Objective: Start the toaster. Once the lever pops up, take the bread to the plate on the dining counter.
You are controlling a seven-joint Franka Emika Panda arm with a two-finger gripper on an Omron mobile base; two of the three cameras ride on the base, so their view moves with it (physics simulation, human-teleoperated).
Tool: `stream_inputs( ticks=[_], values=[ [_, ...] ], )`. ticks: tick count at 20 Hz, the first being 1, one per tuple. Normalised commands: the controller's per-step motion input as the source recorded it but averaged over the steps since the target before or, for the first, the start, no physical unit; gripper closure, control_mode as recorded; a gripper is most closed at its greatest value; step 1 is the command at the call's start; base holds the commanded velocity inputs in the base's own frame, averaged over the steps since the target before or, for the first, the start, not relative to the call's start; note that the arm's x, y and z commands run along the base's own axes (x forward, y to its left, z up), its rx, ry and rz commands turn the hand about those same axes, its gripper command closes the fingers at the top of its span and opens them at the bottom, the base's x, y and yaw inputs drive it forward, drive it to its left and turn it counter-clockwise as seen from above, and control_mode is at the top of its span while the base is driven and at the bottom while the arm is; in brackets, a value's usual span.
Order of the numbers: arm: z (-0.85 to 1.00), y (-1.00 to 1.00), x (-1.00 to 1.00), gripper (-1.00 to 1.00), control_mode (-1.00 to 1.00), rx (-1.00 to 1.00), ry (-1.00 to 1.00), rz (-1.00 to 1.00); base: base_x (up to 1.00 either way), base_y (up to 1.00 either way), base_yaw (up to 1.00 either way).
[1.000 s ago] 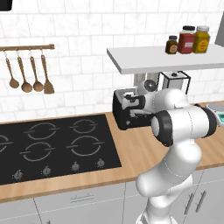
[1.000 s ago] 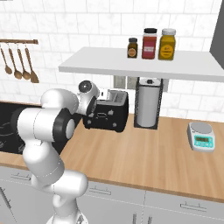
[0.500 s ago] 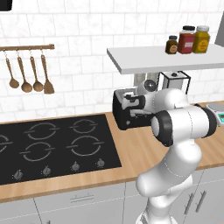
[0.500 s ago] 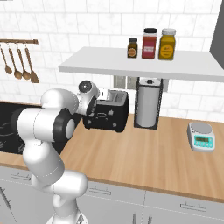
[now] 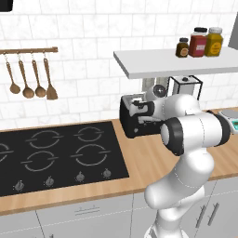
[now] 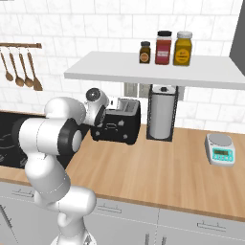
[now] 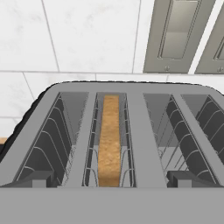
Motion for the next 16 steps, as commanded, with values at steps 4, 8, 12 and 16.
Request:
stream_inputs(
  ticks=[4,8,12,16],
  values=[
    [0.0,0.0,0.0,-1.0,-1.0,0.0,0.0,0.0,0.0,0.0,0.0],
    [0.0,0.0,0.0,-1.0,-1.0,0.0,0.0,0.0,0.0,0.0,0.0],
    [0.0,0.0,0.0,-1.0,-1.0,0.0,0.0,0.0,0.0,0.0,0.0],
    [0.0,0.0,0.0,-1.0,-1.0,0.0,0.0,0.0,0.0,0.0,0.0]
  ],
)
